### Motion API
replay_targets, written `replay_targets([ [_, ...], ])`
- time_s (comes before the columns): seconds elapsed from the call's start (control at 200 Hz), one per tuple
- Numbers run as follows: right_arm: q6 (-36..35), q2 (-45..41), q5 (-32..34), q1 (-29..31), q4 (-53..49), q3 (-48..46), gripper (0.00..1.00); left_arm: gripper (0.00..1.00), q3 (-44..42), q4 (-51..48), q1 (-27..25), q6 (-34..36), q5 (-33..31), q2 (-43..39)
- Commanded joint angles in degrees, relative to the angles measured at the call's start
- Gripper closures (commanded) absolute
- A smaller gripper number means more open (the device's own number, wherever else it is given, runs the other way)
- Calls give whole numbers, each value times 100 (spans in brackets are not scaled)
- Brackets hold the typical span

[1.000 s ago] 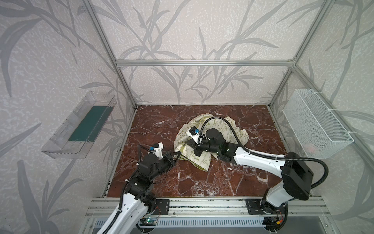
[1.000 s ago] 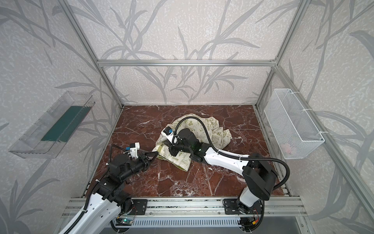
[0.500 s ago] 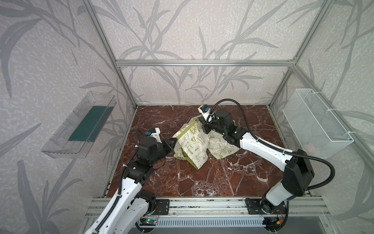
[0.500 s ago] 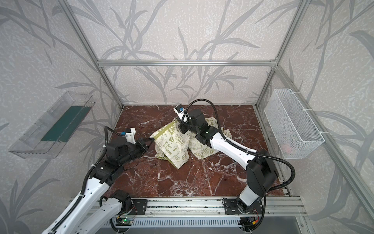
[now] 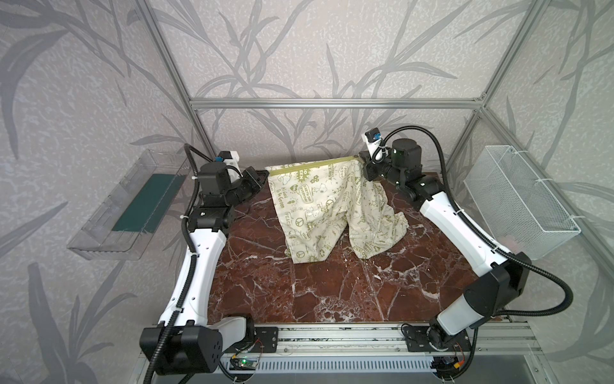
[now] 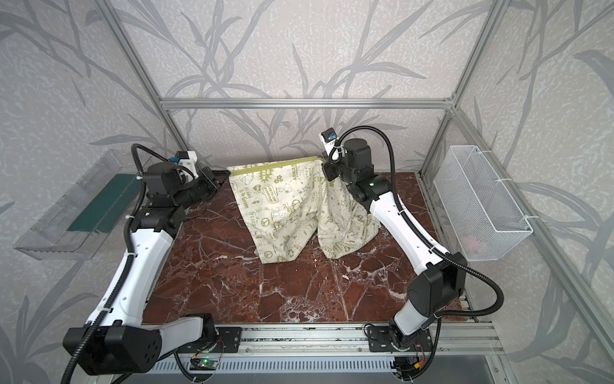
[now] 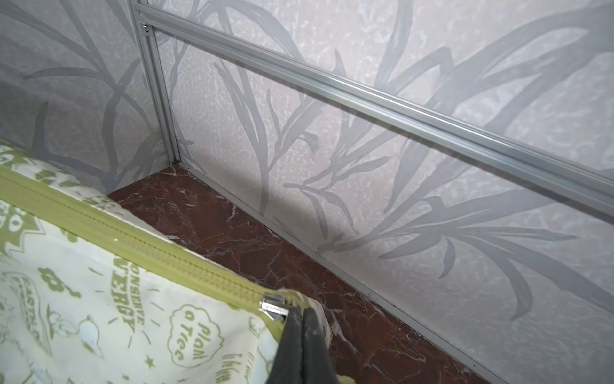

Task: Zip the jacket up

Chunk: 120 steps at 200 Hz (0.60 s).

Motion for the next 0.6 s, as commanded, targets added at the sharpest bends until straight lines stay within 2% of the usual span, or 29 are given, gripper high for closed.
replay_targets([
  [0.0,-39,-111,475,-429,-234,561,100,100,447,187,349,54,-131,206],
  [0.41,-186,201,1109,-1152,-973,1988,100,100,1995,320,981,14,70,1138],
  [0.595,-235,293,1446,-1342,-1148,2352,100,100,2196,332,1050,-22,106,1344],
])
